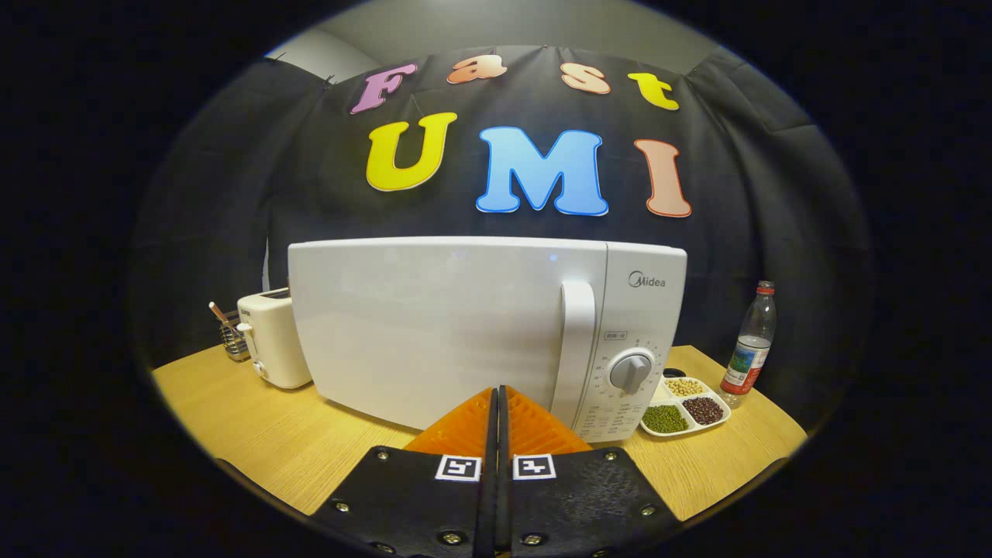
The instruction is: Open the microwave, put the food inside, and close the microwave door.
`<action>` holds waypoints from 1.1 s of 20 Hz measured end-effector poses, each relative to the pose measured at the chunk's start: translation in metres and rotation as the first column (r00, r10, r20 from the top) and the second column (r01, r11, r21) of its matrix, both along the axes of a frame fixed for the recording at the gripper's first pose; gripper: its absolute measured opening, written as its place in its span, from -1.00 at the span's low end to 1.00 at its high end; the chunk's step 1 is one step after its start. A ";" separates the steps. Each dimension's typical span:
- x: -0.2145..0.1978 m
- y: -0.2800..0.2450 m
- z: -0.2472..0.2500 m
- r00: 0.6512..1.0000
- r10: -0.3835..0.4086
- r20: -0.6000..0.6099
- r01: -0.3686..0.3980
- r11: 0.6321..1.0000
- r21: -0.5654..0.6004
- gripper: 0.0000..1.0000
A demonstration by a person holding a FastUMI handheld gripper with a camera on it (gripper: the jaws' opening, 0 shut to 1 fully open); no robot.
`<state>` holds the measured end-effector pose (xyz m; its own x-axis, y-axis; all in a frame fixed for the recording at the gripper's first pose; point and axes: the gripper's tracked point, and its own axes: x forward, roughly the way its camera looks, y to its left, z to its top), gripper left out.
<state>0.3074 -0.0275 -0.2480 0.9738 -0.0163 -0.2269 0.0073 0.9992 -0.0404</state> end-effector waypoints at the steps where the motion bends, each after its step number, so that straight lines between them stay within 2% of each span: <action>1: -0.014 -0.003 0.008 1.000 0.002 0.010 -0.002 1.000 0.007 -0.98; 5: -0.063 -0.013 0.046 0.999 0.006 0.053 -0.007 1.000 0.019 -0.98; 9: -0.120 -0.015 0.098 0.999 0.014 0.040 -0.019 0.993 0.118 -0.98; 11: -0.149 -0.014 0.124 0.997 0.010 0.074 -0.020 0.991 0.135 -0.98; 15: -0.195 -0.008 0.146 0.996 0.070 0.055 -0.073 0.996 0.055 -0.97; 18: -0.238 -0.016 0.164 0.995 0.067 0.080 -0.070 0.997 0.026 -0.97; 22: -0.280 -0.028 0.192 0.987 0.050 0.155 -0.059 0.997 0.053 -0.98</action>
<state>0.0277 -0.0556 -0.0564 0.9962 0.0463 -0.0736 -0.0454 0.9989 0.0138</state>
